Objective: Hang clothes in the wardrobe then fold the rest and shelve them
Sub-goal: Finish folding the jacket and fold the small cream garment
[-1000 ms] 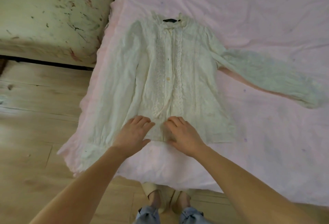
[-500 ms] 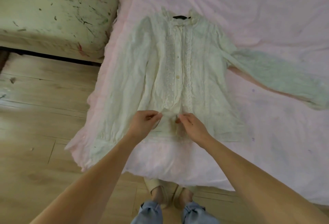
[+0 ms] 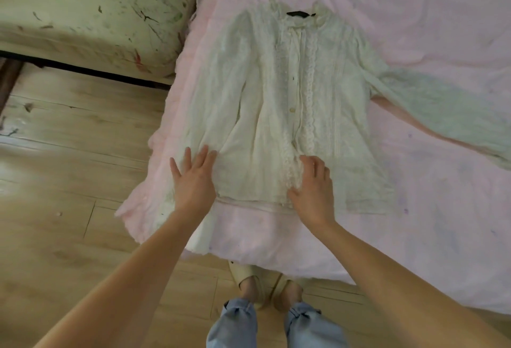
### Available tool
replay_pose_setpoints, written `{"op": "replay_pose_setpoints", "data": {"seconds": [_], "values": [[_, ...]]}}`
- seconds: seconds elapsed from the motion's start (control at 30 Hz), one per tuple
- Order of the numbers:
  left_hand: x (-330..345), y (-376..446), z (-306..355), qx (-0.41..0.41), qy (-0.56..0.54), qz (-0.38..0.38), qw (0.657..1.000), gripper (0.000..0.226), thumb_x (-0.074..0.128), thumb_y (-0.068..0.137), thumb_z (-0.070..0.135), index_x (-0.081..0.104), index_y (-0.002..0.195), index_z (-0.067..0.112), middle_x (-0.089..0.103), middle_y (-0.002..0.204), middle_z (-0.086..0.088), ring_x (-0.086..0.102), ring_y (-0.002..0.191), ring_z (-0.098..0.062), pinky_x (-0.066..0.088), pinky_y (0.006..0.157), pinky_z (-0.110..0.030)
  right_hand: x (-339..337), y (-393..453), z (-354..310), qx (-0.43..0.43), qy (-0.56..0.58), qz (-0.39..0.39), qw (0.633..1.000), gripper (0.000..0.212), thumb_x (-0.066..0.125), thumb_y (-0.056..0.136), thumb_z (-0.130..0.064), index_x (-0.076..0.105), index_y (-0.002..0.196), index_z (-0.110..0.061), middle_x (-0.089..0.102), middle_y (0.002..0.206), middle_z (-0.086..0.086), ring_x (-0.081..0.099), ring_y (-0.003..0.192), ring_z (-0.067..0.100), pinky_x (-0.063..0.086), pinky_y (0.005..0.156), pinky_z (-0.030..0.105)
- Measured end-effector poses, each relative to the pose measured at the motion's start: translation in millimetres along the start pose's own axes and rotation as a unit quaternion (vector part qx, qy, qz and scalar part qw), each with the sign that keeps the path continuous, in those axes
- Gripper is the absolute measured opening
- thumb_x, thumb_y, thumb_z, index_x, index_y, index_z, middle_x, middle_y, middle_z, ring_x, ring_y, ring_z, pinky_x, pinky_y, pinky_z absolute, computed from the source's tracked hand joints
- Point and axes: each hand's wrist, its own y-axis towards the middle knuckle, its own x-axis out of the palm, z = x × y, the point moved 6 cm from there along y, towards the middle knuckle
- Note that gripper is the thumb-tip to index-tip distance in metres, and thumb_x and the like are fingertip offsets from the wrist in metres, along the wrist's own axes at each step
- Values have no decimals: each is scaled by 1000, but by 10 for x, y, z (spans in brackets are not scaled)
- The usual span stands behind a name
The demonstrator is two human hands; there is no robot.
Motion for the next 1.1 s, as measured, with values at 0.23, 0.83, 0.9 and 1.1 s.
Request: {"op": "replay_pose_setpoints", "data": {"seconds": [0.23, 0.83, 0.9, 1.1], "values": [[-190, 104, -64, 66, -200, 8, 977, 28, 44, 83, -10, 48, 98, 13, 56, 90, -4, 56, 71, -26, 46, 61, -32, 297, -62, -399, -227, -171, -61, 957, 57, 74, 72, -47, 61, 116, -15, 38, 148, 13, 29, 141, 32, 9, 116, 43], [0, 74, 146, 121, -29, -25, 992, 25, 59, 89, 37, 60, 108, 21, 53, 106, 4, 53, 99, -20, 40, 75, -30, 75, 583, -701, -27, 162, -77, 983, 10, 47, 99, -16, 54, 92, -13, 62, 80, 1, 59, 72, 17, 48, 66, 33], [2, 145, 13, 24, -162, -52, 985, 11, 58, 91, 28, 63, 95, 18, 56, 86, 6, 56, 83, -18, 41, 65, -29, 54, 593, -679, -34, 160, -76, 984, 9, 46, 99, -17, 53, 95, -13, 62, 82, 1, 59, 74, 18, 49, 67, 34], [-62, 186, -156, -54, -323, -111, 938, 8, 63, 89, 23, 66, 86, 17, 67, 82, -2, 64, 78, -24, 52, 68, -36, 255, 347, -742, -218, -67, -195, 954, 55, 67, 79, -50, 49, 120, -19, 51, 109, -3, 50, 97, 17, 41, 85, 33]]}}
